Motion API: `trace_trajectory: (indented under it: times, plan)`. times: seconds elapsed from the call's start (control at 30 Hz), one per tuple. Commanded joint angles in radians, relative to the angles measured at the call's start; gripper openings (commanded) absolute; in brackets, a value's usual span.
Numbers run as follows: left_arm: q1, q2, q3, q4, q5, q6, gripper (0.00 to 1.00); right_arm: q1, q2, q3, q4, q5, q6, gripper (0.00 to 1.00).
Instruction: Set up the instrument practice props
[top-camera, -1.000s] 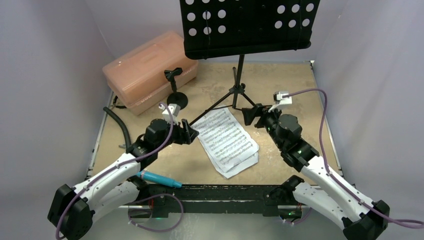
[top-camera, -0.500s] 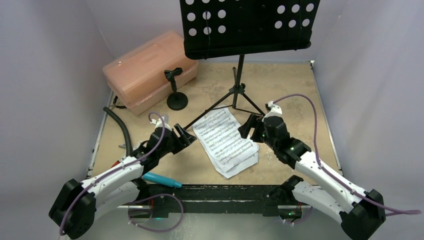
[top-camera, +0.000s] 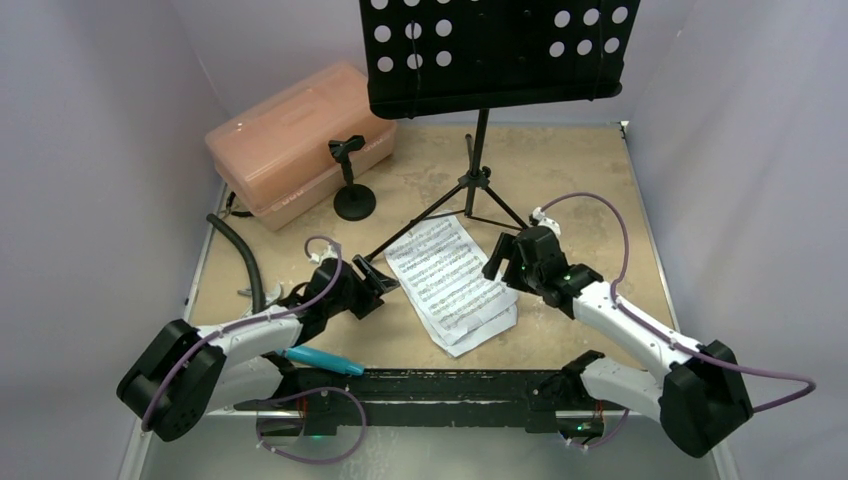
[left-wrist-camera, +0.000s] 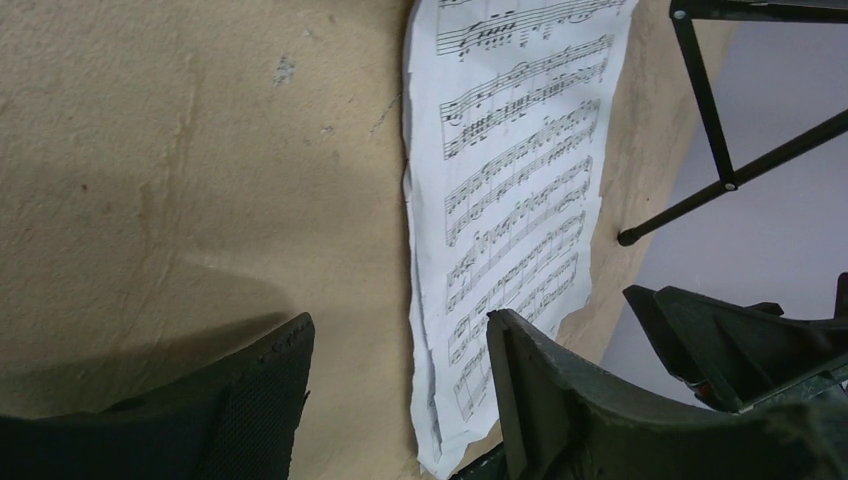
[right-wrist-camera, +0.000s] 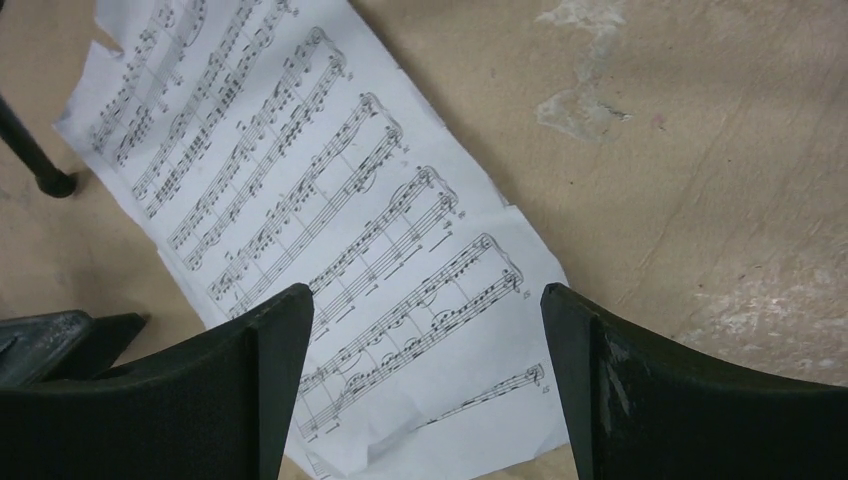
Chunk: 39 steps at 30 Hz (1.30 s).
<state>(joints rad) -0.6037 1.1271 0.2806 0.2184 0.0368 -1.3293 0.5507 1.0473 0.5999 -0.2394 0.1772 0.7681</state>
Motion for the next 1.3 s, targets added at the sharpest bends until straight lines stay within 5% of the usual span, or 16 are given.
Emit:
trace_trajectory:
  times: [0.0, 0.23, 0.5, 0.93, 1.27]
  plan:
    - [-0.008, 0.045, -0.015, 0.111, 0.014, -0.076, 0.62, -0.113, 0.067, -0.005, 0.019, -0.149, -0.035, 0.86]
    - [-0.021, 0.088, 0.012, 0.103, -0.001, -0.057, 0.6, -0.145, 0.131, -0.004, 0.061, -0.287, -0.085, 0.81]
    - [-0.025, 0.143, 0.019, 0.136, 0.009, -0.026, 0.55, -0.146, 0.134, -0.004, 0.035, -0.27, -0.082, 0.61]
    - [-0.03, 0.123, 0.016, 0.135, 0.012, -0.018, 0.54, -0.155, 0.147, 0.018, -0.018, -0.05, -0.053, 0.81]
    - [-0.031, 0.079, 0.007, 0.121, -0.011, -0.022, 0.54, -0.167, 0.23, 0.026, 0.038, -0.25, -0.107, 0.62]
